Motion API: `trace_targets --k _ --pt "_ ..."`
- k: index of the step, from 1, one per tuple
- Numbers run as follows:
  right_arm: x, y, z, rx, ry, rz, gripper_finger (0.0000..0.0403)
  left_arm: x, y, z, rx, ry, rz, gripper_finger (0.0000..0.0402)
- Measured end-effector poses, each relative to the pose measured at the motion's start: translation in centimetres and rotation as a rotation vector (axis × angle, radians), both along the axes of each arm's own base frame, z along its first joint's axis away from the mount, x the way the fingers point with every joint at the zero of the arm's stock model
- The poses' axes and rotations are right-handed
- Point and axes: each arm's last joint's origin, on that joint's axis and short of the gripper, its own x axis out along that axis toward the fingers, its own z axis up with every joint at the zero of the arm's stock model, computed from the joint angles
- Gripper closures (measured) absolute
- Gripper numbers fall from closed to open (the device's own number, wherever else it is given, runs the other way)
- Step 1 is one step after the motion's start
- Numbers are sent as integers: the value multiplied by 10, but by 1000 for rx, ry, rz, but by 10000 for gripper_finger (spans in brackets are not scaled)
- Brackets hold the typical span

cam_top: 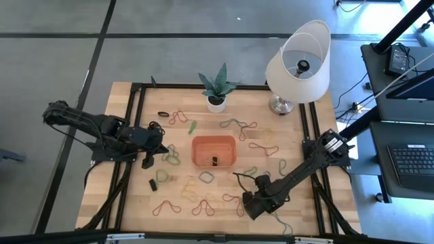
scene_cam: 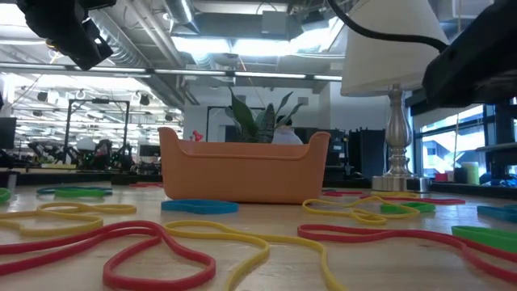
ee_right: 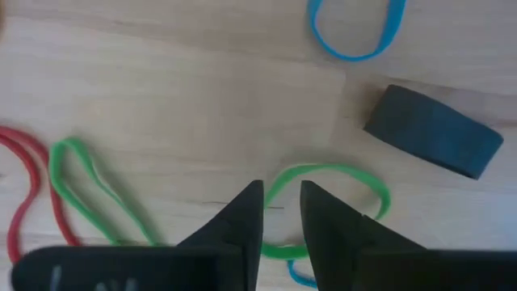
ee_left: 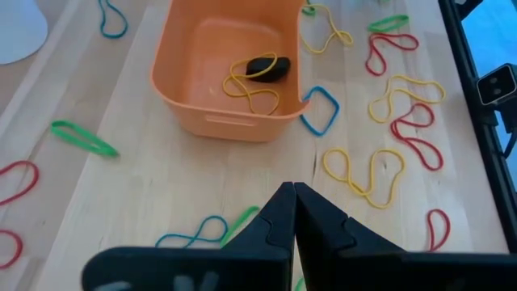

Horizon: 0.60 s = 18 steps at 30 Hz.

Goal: Pick and place rubber bands into bin
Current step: Put the green rubber band into the orange bin

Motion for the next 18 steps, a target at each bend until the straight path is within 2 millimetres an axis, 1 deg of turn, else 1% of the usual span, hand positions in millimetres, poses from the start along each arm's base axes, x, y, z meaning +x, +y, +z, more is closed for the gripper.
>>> trace_targets --k 11,18 --pt "2 2 0 22 -16 -22 352 0 0 0 1 6 0 398" --pt "2 4 0 34 -31 -18 358 -1 0 -1 3 12 0 398"
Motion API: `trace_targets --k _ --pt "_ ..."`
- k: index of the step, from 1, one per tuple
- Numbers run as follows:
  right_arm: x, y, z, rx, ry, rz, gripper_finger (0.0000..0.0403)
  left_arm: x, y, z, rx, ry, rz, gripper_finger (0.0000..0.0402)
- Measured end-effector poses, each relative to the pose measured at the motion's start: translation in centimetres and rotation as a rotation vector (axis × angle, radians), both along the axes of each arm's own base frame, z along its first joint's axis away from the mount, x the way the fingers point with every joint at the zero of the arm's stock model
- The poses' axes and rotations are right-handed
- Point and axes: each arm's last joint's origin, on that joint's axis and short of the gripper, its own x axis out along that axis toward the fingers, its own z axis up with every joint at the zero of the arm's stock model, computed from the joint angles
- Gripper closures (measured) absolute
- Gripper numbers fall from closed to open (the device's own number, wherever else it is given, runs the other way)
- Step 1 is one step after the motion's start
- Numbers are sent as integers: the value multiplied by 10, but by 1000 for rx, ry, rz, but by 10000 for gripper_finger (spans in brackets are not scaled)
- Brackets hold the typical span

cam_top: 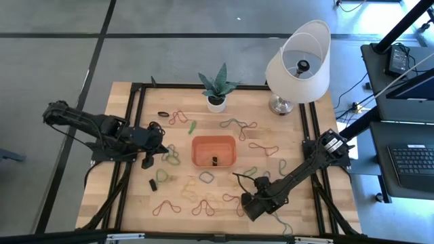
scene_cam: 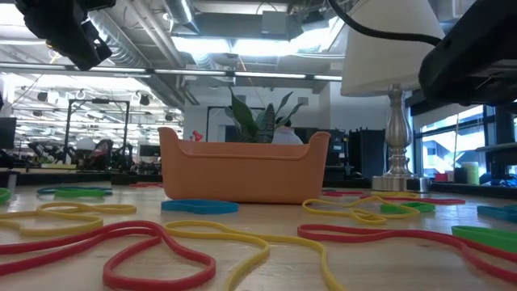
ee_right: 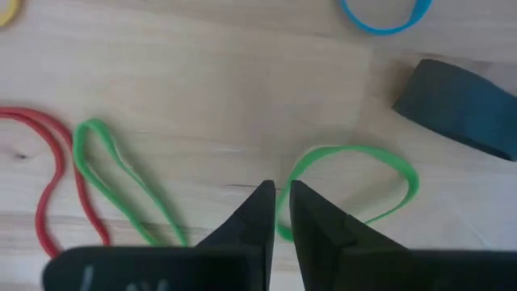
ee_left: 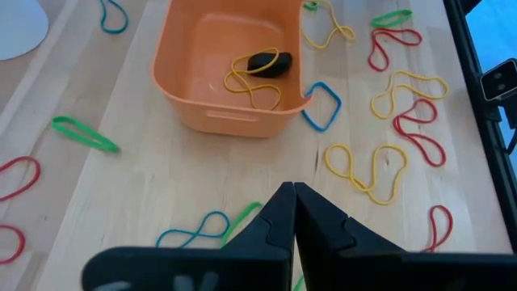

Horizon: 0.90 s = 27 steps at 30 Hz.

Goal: Pick and place rubber bands into bin
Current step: Put the green rubber band into the orange bin

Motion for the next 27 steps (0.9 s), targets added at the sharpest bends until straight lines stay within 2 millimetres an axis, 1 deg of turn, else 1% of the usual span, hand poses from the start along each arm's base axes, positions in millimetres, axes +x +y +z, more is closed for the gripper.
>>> trace_targets --k 8,14,21,23,26,27 --pt "-1 1 -1 -1 2 5 358 0 0 0 0 2 0 398" --pt "1 8 -13 2 0 16 358 0 0 0 1 2 0 398" --pt "3 9 -22 4 23 17 358 0 0 0 0 2 0 398" --pt "3 10 -23 3 23 23 364 0 0 0 0 2 0 398" --pt "3 10 -22 4 22 47 392 0 0 0 1 1 0 398" --pt "3 10 -21 1 24 50 396 0 0 0 0 1 0 398"
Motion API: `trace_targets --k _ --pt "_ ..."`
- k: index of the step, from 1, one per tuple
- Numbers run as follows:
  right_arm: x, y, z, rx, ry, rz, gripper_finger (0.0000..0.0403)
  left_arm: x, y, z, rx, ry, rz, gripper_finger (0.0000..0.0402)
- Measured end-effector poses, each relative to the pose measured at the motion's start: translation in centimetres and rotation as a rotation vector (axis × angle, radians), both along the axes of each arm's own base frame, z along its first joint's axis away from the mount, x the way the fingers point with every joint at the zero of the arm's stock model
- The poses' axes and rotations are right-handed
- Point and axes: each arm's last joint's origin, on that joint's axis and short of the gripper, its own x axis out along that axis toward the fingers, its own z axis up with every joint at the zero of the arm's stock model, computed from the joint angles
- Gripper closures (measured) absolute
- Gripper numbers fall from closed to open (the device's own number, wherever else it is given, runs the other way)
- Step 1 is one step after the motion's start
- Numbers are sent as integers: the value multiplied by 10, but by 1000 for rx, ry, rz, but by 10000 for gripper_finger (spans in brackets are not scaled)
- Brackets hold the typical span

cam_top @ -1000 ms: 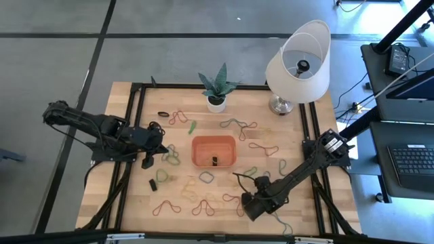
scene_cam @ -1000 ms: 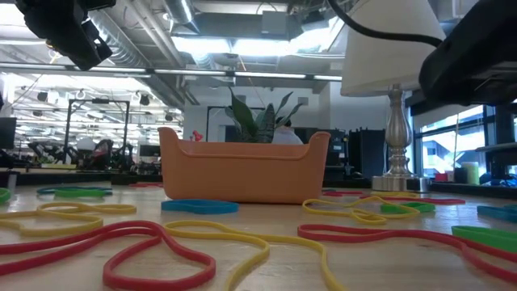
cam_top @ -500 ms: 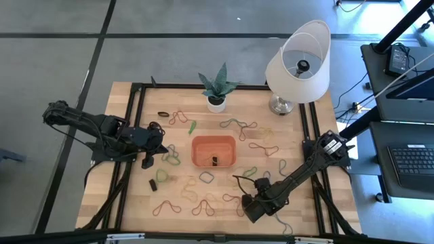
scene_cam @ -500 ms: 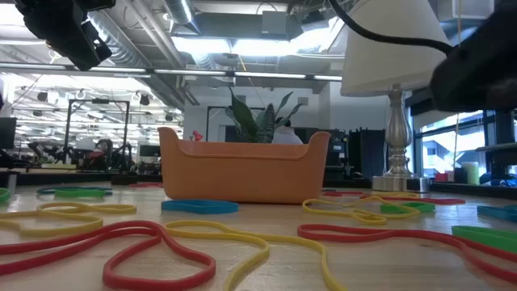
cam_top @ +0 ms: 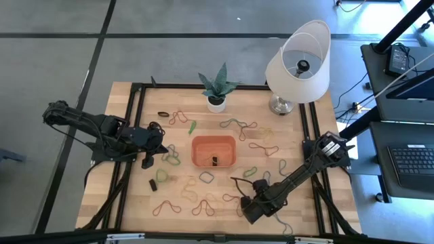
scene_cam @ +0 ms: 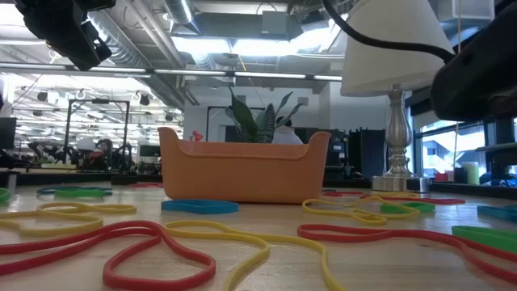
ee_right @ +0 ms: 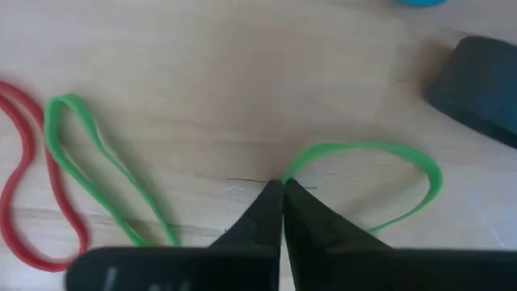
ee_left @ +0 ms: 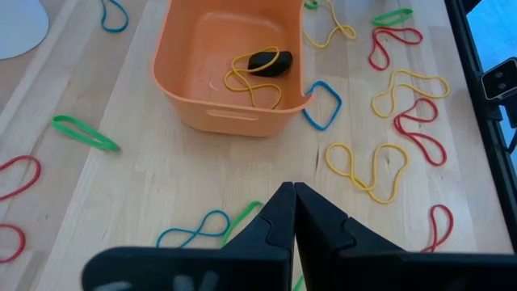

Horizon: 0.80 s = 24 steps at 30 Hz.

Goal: Pick and place rubber bands into bin
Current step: Put the green rubber band into the orange bin

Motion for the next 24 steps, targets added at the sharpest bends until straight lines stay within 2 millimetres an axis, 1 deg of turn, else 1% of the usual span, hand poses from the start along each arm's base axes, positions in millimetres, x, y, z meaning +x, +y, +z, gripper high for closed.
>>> trace_targets --k 4,6,9,12,14,17,19,22,24 --pt "2 2 8 -31 25 23 398 0 0 0 1 0 1 398" --pt "3 2 17 -70 53 45 400 0 0 0 2 0 -1 398" --pt "7 3 42 -111 52 90 400 0 0 0 29 -3 -23 398" --pt "11 -2 68 -181 71 142 401 0 0 0 55 -9 -39 398" --pt "19 -6 86 -222 29 159 401 0 0 0 71 -14 -47 398" --pt "30 -17 113 -311 -36 191 401 1 0 1 90 -18 -67 398" --pt "42 -26 129 -352 -115 216 402 1 0 1 101 -18 -77 398" --pt "60 -47 150 -414 -193 283 402 1 0 1 103 -18 -79 398" --pt "73 -64 159 -421 -227 325 402 1 0 1 103 -18 -79 398"
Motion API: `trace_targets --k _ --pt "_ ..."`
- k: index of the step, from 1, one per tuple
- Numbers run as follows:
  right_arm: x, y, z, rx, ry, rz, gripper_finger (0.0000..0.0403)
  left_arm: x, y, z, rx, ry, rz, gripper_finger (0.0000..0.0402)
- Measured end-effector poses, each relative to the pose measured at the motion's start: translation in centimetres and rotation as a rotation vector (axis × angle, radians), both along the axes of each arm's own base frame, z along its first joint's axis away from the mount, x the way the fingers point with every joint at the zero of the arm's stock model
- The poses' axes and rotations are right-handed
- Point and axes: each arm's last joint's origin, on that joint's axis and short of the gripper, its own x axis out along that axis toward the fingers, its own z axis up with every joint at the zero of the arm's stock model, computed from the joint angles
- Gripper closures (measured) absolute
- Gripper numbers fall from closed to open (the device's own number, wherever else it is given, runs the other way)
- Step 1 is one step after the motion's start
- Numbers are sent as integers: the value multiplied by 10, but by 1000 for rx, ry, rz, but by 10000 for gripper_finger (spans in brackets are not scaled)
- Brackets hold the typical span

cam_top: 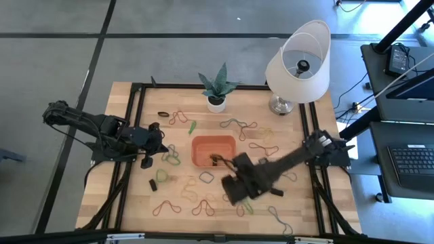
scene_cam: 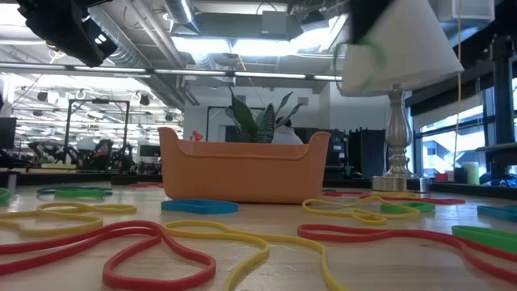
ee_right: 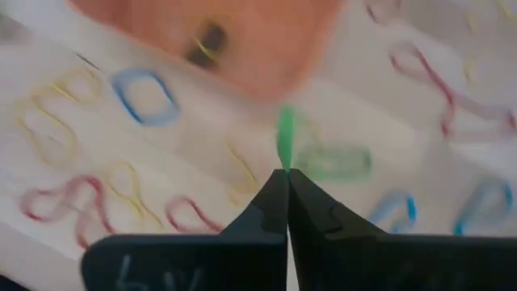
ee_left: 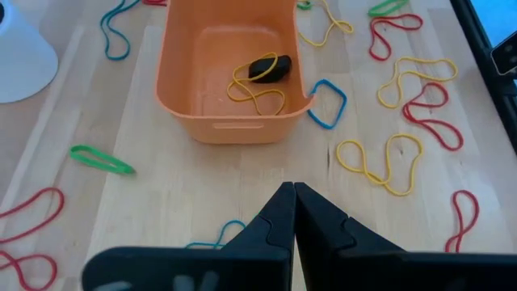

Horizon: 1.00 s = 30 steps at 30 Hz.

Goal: Pick and place rubber bands into bin
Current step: Put the green rubber band into the orange bin

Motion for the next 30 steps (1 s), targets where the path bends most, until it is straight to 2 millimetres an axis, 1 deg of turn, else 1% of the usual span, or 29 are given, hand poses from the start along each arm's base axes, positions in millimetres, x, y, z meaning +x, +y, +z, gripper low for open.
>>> trace_targets --k 4,9,13,16,19,23,26,30 --pt "27 -37 7 -14 -37 108 403 0 0 0 -2 0 1 398" --pt "56 -83 1 -41 -98 197 403 0 0 0 -33 2 30 398" --pt "69 -114 -16 -2 -117 219 403 0 0 0 -37 3 35 398" --pt "70 -131 -35 56 -86 216 403 0 0 0 -38 3 36 398" --pt "68 -139 -58 131 -58 212 403 0 0 0 -39 3 36 398" --pt "62 -139 -85 180 -26 194 403 0 0 0 -39 3 36 398" --pt "58 -139 -96 206 -2 171 402 0 0 0 -38 3 37 398" --pt "56 -139 -98 206 6 169 389 0 1 0 -22 -2 54 398"
